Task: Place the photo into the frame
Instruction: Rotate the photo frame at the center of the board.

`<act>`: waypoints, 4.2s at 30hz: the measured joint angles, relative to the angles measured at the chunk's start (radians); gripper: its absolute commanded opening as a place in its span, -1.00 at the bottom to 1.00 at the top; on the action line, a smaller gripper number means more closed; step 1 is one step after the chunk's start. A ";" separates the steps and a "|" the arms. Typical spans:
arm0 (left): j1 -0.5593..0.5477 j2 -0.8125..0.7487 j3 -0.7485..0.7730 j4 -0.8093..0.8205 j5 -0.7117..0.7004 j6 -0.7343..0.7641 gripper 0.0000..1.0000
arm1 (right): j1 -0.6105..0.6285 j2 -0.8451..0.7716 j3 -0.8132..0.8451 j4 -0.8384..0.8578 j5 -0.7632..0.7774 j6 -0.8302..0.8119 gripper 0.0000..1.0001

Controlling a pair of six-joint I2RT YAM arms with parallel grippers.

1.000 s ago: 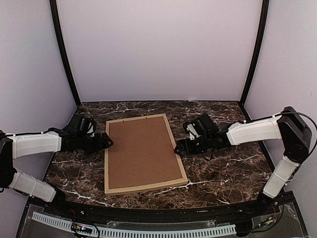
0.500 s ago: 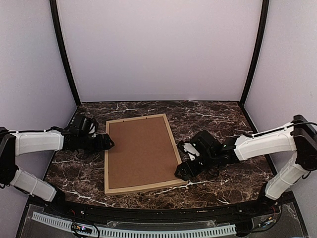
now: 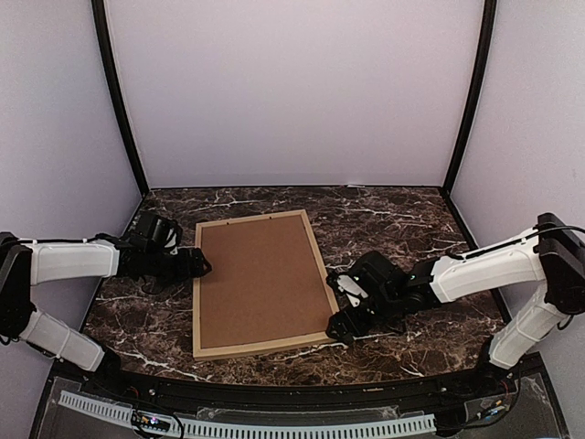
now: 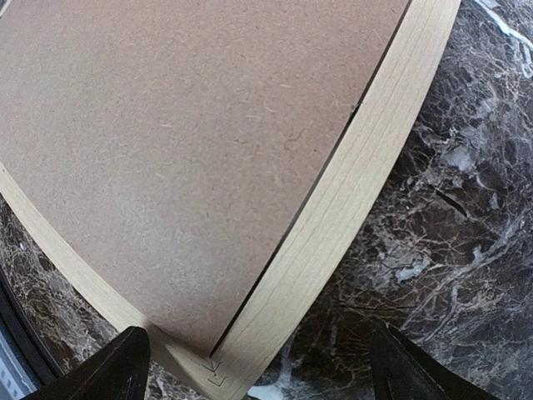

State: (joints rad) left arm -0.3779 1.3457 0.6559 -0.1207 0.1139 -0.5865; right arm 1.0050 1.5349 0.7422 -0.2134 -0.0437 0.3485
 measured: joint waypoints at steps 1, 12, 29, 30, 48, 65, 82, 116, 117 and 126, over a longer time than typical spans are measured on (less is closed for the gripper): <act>0.000 0.000 0.000 0.000 0.000 0.000 0.84 | 0.000 0.000 0.000 0.000 0.000 0.000 0.85; 0.000 0.010 0.000 0.004 0.001 0.000 0.84 | 0.000 0.006 0.003 0.007 0.000 0.010 0.79; 0.000 0.014 -0.006 0.022 0.009 0.000 0.85 | 0.002 0.031 0.017 0.031 -0.002 0.053 0.72; 0.000 0.015 -0.006 0.023 0.010 0.000 0.84 | 0.002 0.032 0.017 0.031 -0.002 0.055 0.72; 0.000 0.039 -0.026 0.045 0.049 -0.001 0.84 | 0.003 0.044 0.008 0.098 0.041 0.091 0.70; 0.000 0.077 -0.045 0.070 0.093 -0.005 0.85 | 0.001 0.017 -0.003 0.120 0.093 0.135 0.85; -0.133 0.065 -0.138 0.256 0.278 -0.161 0.73 | -0.202 -0.145 -0.024 0.050 0.071 0.119 0.87; 0.046 0.436 0.599 -0.027 0.151 0.329 0.98 | -0.363 -0.272 -0.174 -0.031 0.071 0.286 0.97; 0.055 0.485 0.643 -0.031 0.151 0.342 0.98 | -0.359 -0.284 -0.185 -0.031 0.063 0.299 0.97; 0.099 0.797 0.937 -0.059 0.239 0.411 0.98 | -0.269 -0.353 -0.295 0.018 0.002 0.458 0.97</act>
State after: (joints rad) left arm -0.2787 2.1426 1.5929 -0.1795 0.3527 -0.1753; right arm 0.7357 1.1816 0.4469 -0.1955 -0.0418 0.8066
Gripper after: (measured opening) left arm 0.990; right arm 0.986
